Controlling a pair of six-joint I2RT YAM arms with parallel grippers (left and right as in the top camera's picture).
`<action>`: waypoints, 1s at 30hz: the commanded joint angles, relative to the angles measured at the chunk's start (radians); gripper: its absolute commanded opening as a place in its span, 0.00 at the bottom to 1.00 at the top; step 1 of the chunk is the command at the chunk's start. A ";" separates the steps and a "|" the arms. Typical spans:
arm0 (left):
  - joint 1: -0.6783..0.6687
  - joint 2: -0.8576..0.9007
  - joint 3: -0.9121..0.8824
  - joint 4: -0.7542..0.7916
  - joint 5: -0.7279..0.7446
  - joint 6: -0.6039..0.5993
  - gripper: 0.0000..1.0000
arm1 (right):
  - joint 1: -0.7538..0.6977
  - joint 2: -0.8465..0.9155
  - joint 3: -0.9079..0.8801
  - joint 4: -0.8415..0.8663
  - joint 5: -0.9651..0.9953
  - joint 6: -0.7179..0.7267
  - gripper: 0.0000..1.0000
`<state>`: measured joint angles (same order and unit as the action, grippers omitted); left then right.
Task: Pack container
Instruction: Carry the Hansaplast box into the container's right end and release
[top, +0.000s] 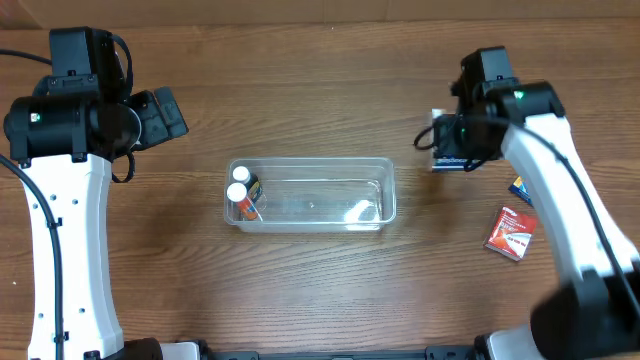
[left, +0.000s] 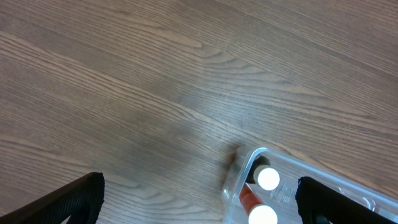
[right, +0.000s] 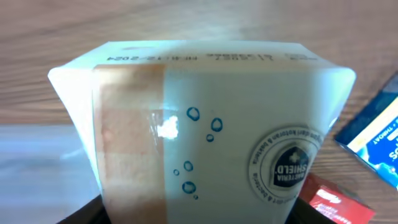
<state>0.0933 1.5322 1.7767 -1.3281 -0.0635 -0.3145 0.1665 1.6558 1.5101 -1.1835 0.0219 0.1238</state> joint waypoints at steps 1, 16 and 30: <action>0.005 0.004 0.021 0.000 0.009 0.016 1.00 | 0.117 -0.109 0.025 -0.016 -0.028 0.104 0.60; 0.005 0.004 0.021 -0.007 0.009 0.016 1.00 | 0.474 -0.047 -0.021 0.013 -0.024 0.298 0.62; 0.005 0.004 0.021 -0.010 0.008 0.031 1.00 | 0.472 0.150 -0.025 0.030 -0.024 0.322 0.62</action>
<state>0.0933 1.5322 1.7767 -1.3373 -0.0635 -0.3061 0.6415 1.7638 1.4918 -1.1595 -0.0029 0.4362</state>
